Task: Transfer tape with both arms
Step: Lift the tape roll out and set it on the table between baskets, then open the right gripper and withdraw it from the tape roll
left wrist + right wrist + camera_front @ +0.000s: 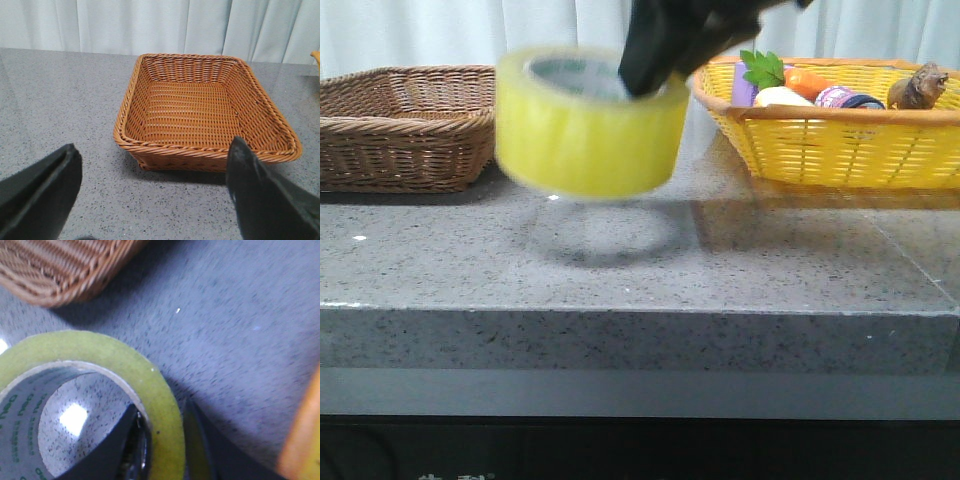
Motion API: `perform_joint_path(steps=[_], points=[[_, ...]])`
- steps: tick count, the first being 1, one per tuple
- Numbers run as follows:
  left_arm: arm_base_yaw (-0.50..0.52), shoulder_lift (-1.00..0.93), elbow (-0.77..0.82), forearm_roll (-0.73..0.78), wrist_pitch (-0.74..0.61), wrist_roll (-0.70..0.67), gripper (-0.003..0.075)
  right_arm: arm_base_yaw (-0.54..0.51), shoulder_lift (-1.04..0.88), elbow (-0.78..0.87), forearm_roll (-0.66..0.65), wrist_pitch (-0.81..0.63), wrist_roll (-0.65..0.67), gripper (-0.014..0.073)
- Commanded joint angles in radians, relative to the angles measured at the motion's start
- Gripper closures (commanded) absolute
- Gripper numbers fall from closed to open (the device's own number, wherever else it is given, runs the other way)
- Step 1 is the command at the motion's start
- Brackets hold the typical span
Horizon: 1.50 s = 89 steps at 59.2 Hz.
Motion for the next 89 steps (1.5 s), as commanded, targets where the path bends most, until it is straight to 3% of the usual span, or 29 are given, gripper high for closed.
perform_joint_path(steps=[1, 11, 24, 43, 57, 64, 80, 89], points=[[0.003, 0.013, -0.036, 0.003, -0.077, -0.002, 0.0136, 0.015, -0.007, -0.028, 0.001, -0.071, -0.006, 0.0564], [0.003, 0.013, -0.036, 0.003, -0.077, -0.002, 0.0136, 0.016, 0.016, -0.028, 0.000, -0.058, -0.006, 0.0559], [0.003, 0.013, -0.036, 0.003, -0.077, -0.002, 0.0136, 0.016, 0.016, -0.028, 0.000, -0.056, -0.006, 0.0397], [0.003, 0.013, -0.036, 0.003, -0.077, -0.002, 0.0136, 0.016, 0.007, -0.046, -0.001, -0.054, -0.006, 0.0265], [0.003, 0.013, -0.036, 0.003, -0.077, -0.002, 0.0136, 0.015, 0.006, -0.164, -0.020, 0.062, -0.006, 0.0259], [0.003, 0.013, -0.036, 0.003, -0.077, -0.002, 0.0136, 0.015, 0.006, -0.230, -0.020, 0.114, -0.006, 0.0313], [0.003, 0.013, -0.036, 0.003, -0.077, -0.002, 0.0136, 0.010, 0.002, -0.241, -0.020, 0.101, -0.006, 0.0685], [0.003, 0.013, -0.036, 0.003, -0.077, -0.002, 0.0136, -0.056, -0.048, -0.237, -0.019, 0.107, 0.009, 0.0684]])
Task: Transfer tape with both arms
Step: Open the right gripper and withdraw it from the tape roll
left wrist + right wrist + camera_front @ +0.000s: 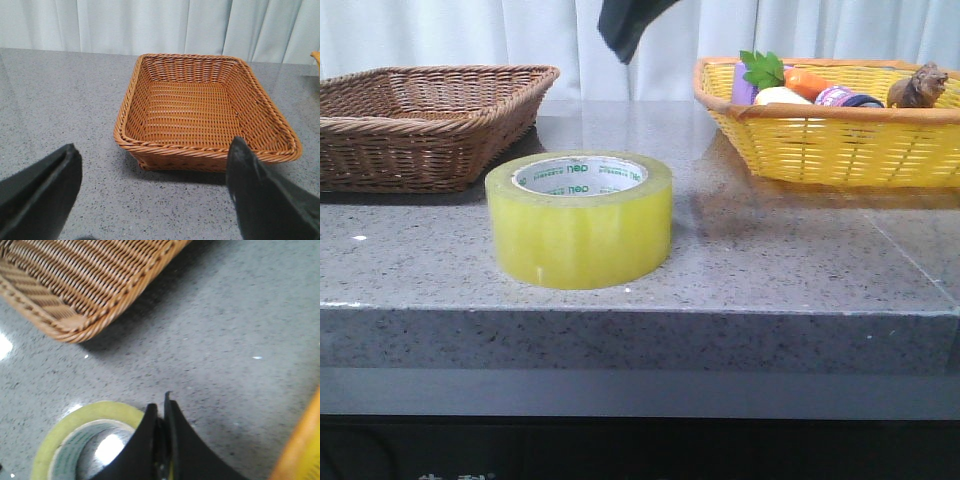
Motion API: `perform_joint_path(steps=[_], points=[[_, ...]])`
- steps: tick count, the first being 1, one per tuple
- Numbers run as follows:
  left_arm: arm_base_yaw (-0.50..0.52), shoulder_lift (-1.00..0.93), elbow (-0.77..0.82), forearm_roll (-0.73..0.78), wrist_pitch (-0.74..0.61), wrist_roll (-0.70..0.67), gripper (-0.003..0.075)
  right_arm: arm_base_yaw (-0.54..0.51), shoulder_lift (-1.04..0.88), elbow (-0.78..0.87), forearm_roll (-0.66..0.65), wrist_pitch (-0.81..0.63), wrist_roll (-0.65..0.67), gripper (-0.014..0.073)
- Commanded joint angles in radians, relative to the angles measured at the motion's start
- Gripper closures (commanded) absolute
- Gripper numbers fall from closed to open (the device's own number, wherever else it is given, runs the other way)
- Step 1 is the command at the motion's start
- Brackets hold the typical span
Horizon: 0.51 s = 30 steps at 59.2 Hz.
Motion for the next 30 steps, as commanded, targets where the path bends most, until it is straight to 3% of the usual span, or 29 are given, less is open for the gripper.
perform_joint_path(steps=[1, 19, 30], points=[[0.003, 0.013, -0.036, 0.003, -0.077, -0.002, 0.0136, -0.059, -0.093, -0.033, -0.010, -0.038, 0.003, 0.0684], [0.003, 0.013, -0.036, 0.003, -0.077, -0.002, 0.0136, -0.354, -0.282, -0.004, -0.010, 0.003, 0.002, 0.0684], [0.003, 0.013, -0.036, 0.003, -0.077, -0.002, 0.0136, -0.422, -0.463, 0.179, -0.010, -0.100, 0.002, 0.0684]])
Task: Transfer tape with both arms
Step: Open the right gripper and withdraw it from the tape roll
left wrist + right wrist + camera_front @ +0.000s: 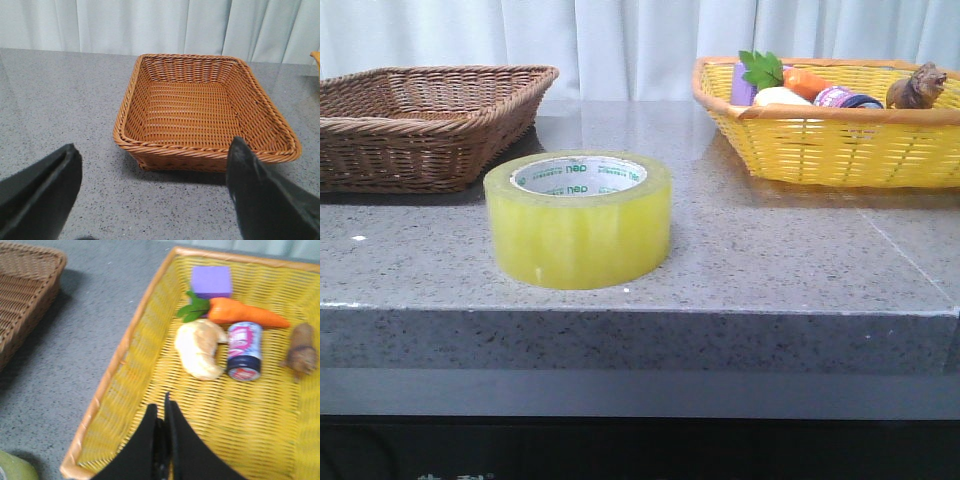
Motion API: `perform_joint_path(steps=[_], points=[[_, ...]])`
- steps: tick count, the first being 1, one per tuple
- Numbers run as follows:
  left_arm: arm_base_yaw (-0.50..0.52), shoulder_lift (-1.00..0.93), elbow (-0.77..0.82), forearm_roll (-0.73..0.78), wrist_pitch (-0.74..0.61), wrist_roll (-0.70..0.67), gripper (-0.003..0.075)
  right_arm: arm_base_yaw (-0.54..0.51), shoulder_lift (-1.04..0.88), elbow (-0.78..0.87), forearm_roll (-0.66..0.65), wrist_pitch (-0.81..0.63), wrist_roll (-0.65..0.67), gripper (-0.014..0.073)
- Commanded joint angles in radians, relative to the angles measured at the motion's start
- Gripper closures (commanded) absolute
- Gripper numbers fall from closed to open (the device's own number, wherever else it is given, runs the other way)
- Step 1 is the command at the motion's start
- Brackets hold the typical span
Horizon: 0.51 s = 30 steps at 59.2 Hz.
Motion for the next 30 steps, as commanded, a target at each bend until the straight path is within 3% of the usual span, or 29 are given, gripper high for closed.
perform_joint_path(steps=[1, 10, 30], points=[[0.003, 0.013, -0.036, 0.003, -0.077, -0.002, 0.0136, -0.016, -0.119, 0.081, 0.001, -0.134, 0.000, 0.0684], [0.003, 0.013, -0.036, 0.003, -0.077, -0.002, 0.0136, -0.014, -0.325, 0.313, 0.002, -0.288, 0.000, 0.0684], [0.003, 0.013, -0.036, 0.003, -0.077, -0.002, 0.0136, -0.014, -0.763, 0.757, 0.001, -0.413, 0.000, 0.0684]])
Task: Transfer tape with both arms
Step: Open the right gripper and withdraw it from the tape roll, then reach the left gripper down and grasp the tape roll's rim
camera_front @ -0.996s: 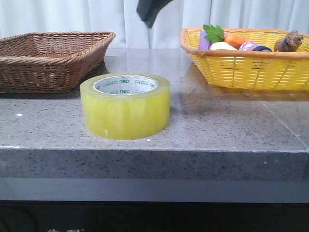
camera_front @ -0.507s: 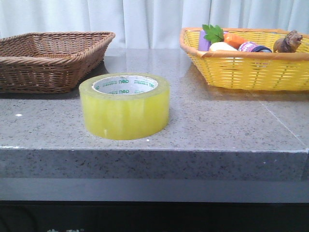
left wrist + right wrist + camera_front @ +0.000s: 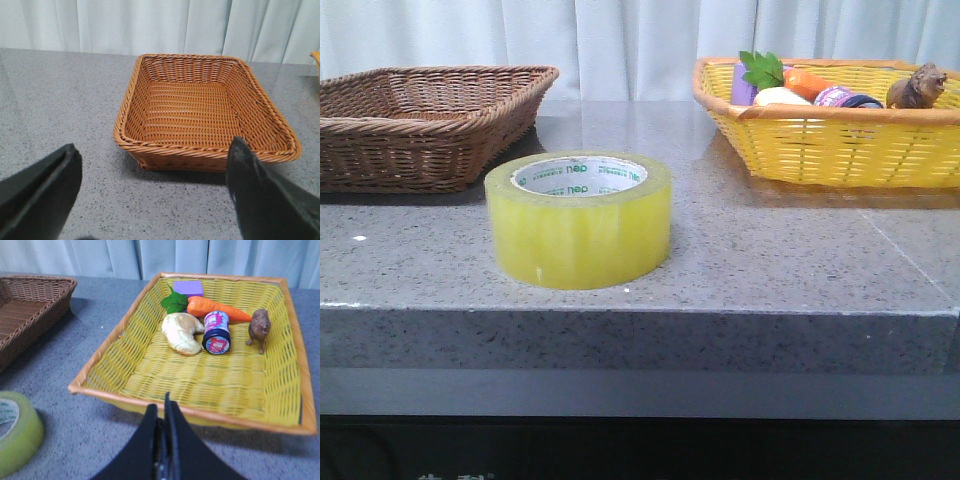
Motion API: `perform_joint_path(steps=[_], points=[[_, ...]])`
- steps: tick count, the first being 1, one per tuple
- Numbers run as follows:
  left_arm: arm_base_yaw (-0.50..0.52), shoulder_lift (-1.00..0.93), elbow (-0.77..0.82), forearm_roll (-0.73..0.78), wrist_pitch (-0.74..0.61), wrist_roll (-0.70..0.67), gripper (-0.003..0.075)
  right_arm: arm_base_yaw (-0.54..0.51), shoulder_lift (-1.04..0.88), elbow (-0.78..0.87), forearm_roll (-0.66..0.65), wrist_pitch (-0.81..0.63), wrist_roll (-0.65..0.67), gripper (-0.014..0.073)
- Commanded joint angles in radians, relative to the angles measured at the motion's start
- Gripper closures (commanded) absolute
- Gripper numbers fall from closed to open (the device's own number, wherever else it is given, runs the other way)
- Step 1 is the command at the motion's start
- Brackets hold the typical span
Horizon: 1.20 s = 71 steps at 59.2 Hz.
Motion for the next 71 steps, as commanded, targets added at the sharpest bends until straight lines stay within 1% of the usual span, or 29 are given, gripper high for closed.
perform_joint_path(steps=[1, 8, 12, 24, 28, 34, 39, 47, 58, 62, 71], points=[[0.003, 0.013, -0.036, 0.003, -0.077, -0.002, 0.0136, -0.004, -0.101, 0.063, 0.001, -0.112, -0.002, 0.0684], [0.003, 0.013, -0.036, 0.003, -0.077, -0.002, 0.0136, -0.004, -0.222, 0.158, 0.000, -0.118, -0.002, 0.0684], [0.003, 0.013, -0.036, 0.003, -0.077, -0.002, 0.0136, -0.004, -0.264, 0.186, 0.000, -0.118, -0.002, 0.0684], [0.001, 0.016, -0.036, -0.017, -0.072, -0.002, 0.0136, -0.004, -0.282, 0.205, 0.000, -0.126, -0.002, 0.0684], [-0.007, 0.035, -0.059, -0.025, -0.015, -0.002, 0.0136, -0.004, -0.282, 0.205, 0.000, -0.135, -0.002, 0.0684], [-0.037, 0.114, -0.135, -0.079, 0.131, -0.002, 0.0136, -0.004, -0.282, 0.205, 0.000, -0.146, -0.002, 0.0684], [-0.086, 0.211, -0.206, -0.098, 0.212, -0.001, 0.0136, -0.004, -0.282, 0.205, 0.000, -0.148, -0.002, 0.0684], [-0.184, 0.366, -0.289, -0.098, 0.276, 0.016, 0.0136, -0.004, -0.282, 0.205, 0.000, -0.148, -0.002, 0.0684], [-0.361, 0.585, -0.390, -0.106, 0.289, 0.014, 0.0136, -0.004, -0.282, 0.205, 0.000, -0.148, -0.002, 0.0684], [-0.421, 0.661, -0.432, -0.148, 0.289, 0.009, 0.0136, -0.004, -0.282, 0.205, 0.000, -0.148, -0.002, 0.0684], [-0.498, 0.814, -0.520, -0.240, 0.306, -0.012, 0.0144, -0.004, -0.282, 0.205, 0.000, -0.148, -0.002, 0.0684]])
